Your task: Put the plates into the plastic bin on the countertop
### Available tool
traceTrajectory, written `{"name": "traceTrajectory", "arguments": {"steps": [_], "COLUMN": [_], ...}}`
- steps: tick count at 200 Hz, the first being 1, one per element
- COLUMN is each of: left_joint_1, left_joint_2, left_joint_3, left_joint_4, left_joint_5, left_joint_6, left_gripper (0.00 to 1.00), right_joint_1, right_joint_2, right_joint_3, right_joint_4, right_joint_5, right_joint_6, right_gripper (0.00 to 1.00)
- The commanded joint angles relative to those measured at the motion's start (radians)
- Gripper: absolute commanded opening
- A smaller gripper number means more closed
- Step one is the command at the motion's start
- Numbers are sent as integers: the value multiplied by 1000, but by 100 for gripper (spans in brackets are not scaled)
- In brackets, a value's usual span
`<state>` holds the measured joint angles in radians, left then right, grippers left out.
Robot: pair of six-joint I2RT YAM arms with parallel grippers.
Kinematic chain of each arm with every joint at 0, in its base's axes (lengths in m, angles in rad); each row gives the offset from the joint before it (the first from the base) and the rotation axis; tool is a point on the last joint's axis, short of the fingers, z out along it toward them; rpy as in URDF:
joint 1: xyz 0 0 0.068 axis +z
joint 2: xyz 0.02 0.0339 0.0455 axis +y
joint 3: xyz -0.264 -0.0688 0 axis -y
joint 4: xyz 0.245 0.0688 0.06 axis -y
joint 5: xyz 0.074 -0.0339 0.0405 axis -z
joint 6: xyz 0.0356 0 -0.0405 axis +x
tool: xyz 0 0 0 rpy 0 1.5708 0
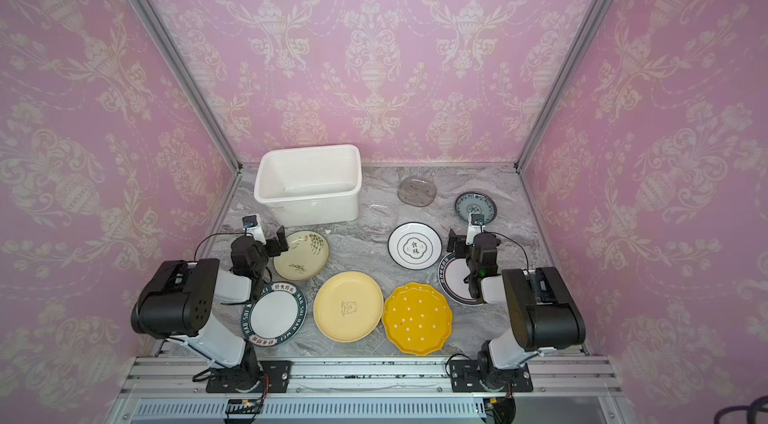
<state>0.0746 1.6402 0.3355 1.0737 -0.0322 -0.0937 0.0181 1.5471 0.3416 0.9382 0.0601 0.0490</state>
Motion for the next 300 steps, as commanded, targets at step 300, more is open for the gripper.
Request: {"name": "traceTrajectory", "arguments": {"steps": [300], "left_joint_1": [1], "left_joint_2": [-881], "left_joint_3": [30], "left_joint_4": [-1000], "left_joint_5": [-151], "left_joint_6": [-303], "left_gripper": [99], "right_joint_1": [1], "right_joint_2": [-665], "right_joint_3": [165], "right_joint_4": [-753], "right_joint_5": [-51], "right_joint_6": [256], "right_gripper": [100]}}
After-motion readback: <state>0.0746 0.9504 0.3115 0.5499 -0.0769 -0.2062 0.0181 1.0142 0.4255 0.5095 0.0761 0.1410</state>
